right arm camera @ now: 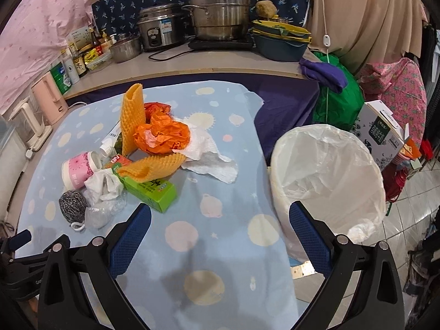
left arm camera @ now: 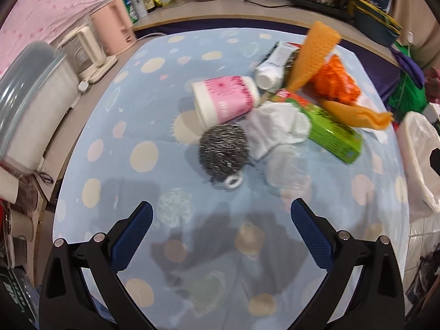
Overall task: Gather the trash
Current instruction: 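Grasp the steel wool scrubber with the left tool while the right tool grasps an orange mesh sleeve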
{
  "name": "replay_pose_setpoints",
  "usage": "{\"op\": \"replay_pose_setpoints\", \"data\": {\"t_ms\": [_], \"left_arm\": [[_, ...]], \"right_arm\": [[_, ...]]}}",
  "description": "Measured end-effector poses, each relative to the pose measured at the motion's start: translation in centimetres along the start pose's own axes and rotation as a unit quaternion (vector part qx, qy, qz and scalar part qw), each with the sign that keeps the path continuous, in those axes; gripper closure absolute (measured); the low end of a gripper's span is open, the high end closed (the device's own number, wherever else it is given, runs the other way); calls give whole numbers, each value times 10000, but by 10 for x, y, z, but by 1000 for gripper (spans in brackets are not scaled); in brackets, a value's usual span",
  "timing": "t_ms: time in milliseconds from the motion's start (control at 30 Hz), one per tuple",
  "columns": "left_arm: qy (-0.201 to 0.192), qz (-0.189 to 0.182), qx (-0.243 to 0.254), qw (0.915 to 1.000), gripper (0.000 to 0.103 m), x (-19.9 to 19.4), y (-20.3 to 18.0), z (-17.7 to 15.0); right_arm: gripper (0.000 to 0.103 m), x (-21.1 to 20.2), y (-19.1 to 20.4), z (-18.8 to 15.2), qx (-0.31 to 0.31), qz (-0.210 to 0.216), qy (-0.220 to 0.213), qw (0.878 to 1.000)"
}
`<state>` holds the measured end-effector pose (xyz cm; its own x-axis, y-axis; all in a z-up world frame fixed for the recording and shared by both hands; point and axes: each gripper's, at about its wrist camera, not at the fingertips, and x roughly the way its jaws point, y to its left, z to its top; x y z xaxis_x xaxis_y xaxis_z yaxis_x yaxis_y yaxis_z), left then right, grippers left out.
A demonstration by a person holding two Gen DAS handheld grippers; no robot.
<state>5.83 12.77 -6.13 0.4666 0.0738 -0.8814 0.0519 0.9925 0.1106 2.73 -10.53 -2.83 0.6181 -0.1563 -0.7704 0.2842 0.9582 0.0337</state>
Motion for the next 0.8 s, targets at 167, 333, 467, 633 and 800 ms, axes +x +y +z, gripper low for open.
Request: {"op": "replay_pose_setpoints", "data": {"t_ms": [167, 333, 467, 633, 800], "left_arm": [[55, 15, -189, 9998, 7, 19, 21, 8], [128, -55, -291, 9995, 7, 33, 33, 11], [209, -103, -406, 9989, 7, 42, 41, 13], [253, -183, -540, 9981, 7, 52, 49, 16], [219, -305, -482, 9981, 7, 60, 44, 23]], "right_arm": [[10, 25, 31, 14, -91, 252, -15, 9996], [20, 51, 55, 25, -75, 445, 74, 9990], [28, 69, 66, 29, -78, 449, 195, 9988], [54, 89, 70, 24, -68, 438, 490, 9978], [83, 96, 63, 17, -22, 443, 648, 9969]]}}
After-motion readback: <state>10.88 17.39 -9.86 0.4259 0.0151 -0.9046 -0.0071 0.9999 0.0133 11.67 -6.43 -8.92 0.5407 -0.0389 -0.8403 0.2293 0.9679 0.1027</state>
